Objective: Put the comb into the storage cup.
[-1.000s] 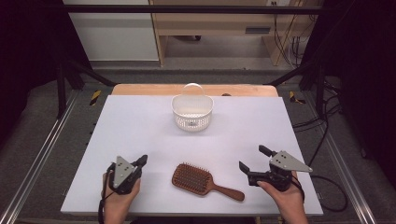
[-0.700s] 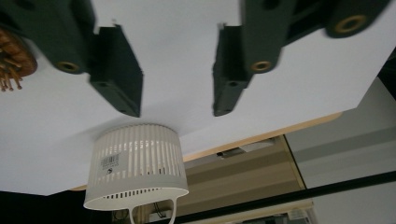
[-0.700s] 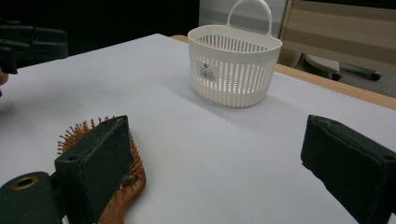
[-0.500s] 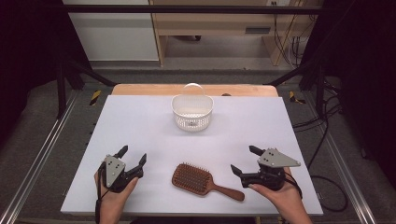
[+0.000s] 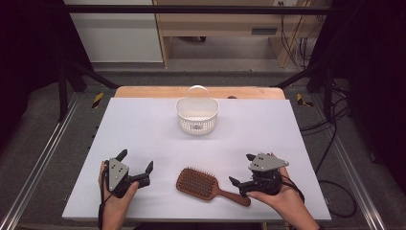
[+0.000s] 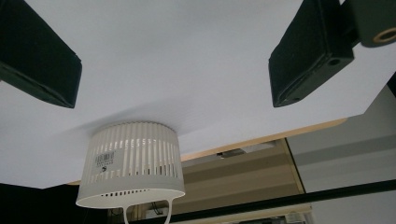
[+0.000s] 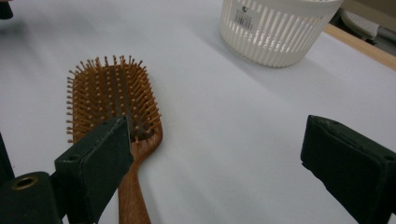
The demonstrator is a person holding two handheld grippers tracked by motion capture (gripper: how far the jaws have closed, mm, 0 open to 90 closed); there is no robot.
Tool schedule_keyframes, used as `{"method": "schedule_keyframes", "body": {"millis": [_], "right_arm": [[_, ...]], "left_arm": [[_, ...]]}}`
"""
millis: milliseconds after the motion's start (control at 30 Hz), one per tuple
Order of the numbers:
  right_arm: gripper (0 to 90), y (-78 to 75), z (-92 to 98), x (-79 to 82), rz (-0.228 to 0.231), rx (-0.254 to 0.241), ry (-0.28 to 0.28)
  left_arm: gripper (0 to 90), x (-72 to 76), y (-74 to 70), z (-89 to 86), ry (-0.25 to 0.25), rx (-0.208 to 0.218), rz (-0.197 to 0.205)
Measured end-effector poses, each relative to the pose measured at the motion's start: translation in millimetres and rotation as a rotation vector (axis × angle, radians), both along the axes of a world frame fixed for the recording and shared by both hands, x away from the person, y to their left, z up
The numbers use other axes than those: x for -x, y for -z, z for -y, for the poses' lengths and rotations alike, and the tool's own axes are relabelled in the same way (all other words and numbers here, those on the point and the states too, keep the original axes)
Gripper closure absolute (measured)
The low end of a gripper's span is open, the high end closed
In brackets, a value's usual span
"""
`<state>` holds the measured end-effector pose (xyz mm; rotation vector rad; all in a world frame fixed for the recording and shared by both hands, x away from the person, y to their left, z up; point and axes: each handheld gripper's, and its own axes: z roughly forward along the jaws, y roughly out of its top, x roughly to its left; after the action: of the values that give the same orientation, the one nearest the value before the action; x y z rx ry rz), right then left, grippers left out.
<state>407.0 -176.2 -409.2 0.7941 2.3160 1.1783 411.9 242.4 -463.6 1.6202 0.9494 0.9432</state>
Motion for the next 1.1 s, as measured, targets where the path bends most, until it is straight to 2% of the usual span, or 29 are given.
{"method": "schedule_keyframes", "body": {"millis": [167,1100], "right_arm": [[8.9,5.7,-6.0,1.6,-0.029,0.037,-0.027],[9.8,27.7,-24.5,5.1,-0.121,0.104,-0.099]], "left_arm": [[2.1,-0.3,0.3,-1.1,0.000,0.003,-0.002],[1.8,0.7,0.1,0.3,0.016,-0.001,0.004]]}}
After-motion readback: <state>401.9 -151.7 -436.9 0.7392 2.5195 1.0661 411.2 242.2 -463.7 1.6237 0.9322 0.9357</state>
